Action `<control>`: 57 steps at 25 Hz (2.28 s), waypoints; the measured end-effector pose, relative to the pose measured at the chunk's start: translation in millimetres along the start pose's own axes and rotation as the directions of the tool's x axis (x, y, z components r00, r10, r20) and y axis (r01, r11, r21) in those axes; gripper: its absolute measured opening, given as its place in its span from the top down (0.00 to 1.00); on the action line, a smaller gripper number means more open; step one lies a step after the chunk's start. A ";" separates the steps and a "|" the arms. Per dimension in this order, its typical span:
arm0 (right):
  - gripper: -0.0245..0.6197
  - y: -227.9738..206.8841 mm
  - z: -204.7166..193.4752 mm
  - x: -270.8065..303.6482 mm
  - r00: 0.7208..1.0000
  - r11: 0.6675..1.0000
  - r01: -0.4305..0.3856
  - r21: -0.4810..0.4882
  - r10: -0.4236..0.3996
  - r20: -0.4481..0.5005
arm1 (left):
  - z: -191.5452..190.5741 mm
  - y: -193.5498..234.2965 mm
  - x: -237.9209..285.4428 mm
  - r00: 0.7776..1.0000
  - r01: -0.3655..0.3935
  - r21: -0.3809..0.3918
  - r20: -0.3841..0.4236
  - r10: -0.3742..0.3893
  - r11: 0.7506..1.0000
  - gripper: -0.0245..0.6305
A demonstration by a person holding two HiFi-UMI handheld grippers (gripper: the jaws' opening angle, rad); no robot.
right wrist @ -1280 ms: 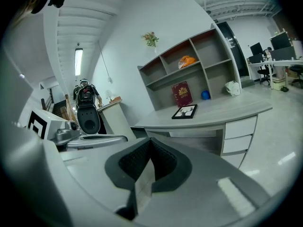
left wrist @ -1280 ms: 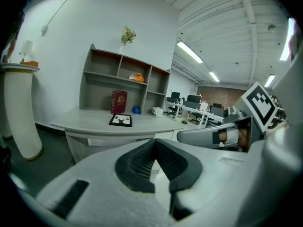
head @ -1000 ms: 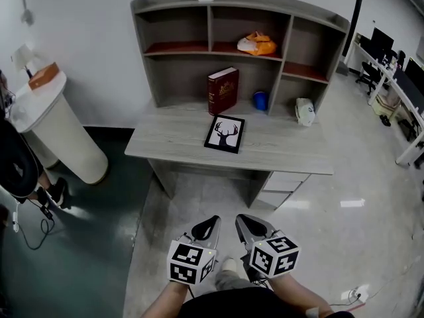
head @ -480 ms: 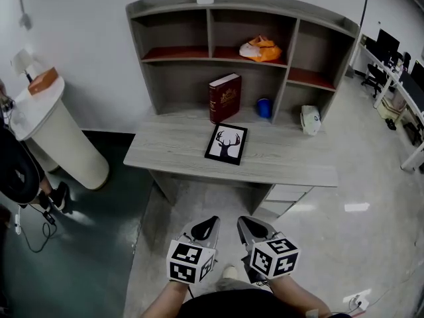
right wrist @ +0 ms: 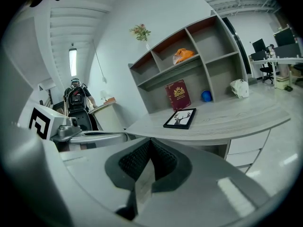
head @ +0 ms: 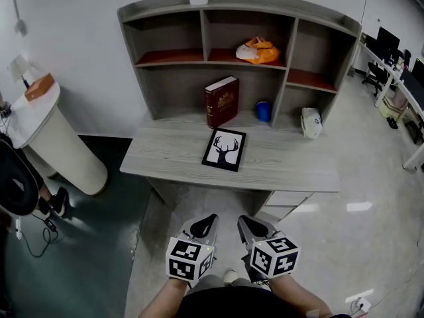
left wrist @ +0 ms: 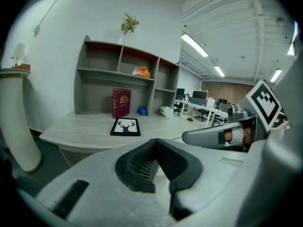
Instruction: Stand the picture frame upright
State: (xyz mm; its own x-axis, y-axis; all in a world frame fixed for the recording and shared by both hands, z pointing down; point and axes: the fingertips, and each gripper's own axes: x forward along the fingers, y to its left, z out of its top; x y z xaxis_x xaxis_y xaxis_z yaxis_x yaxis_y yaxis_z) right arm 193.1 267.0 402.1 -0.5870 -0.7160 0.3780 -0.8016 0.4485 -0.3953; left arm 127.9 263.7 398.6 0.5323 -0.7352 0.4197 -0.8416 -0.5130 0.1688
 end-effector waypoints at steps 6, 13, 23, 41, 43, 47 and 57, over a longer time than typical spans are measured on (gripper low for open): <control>0.96 -14.7 7.6 10.0 1.000 1.000 0.021 0.005 -0.021 0.007 | 0.6 10.8 12.1 1.000 -0.013 -0.018 -0.006 0.013 1.000 0.97; 0.96 -29.0 16.1 25.3 0.999 0.999 0.046 0.012 -0.047 0.003 | 7.8 16.6 31.0 0.999 0.044 -0.017 -0.002 -0.044 0.999 0.97; 0.96 -56.6 33.7 68.4 0.993 0.993 0.114 0.016 -0.114 -0.008 | 24.7 56.3 74.1 0.997 0.072 0.000 -0.021 -0.072 0.997 0.97; 0.96 -92.2 70.6 144.4 0.977 0.977 0.209 0.053 -0.207 -0.046 | 57.5 119.9 144.3 0.988 0.129 0.019 -0.084 -0.127 0.992 0.97; 0.96 -95.6 73.1 152.3 0.975 0.974 0.219 0.059 -0.216 -0.050 | 58.9 125.3 150.8 0.986 0.142 0.018 -0.095 -0.139 0.990 0.97; 0.96 -98.5 80.0 168.8 0.973 0.971 0.229 0.066 -0.226 -0.055 | 59.6 138.0 161.6 0.980 0.160 0.024 -0.119 -0.156 0.987 0.97; 0.96 -114.2 92.1 204.3 0.959 0.956 0.281 0.089 -0.276 -0.065 | 65.6 173.9 192.5 0.970 0.193 0.036 -0.160 -0.184 0.981 0.97</control>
State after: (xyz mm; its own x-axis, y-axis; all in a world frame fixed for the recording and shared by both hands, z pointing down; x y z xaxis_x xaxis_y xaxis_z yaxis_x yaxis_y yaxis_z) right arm 175.1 20.3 447.4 -0.3493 -0.7755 0.5259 -0.9207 0.1800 -0.3462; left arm 90.0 3.9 450.3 0.6569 -0.5475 0.5185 -0.7195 -0.6607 0.2138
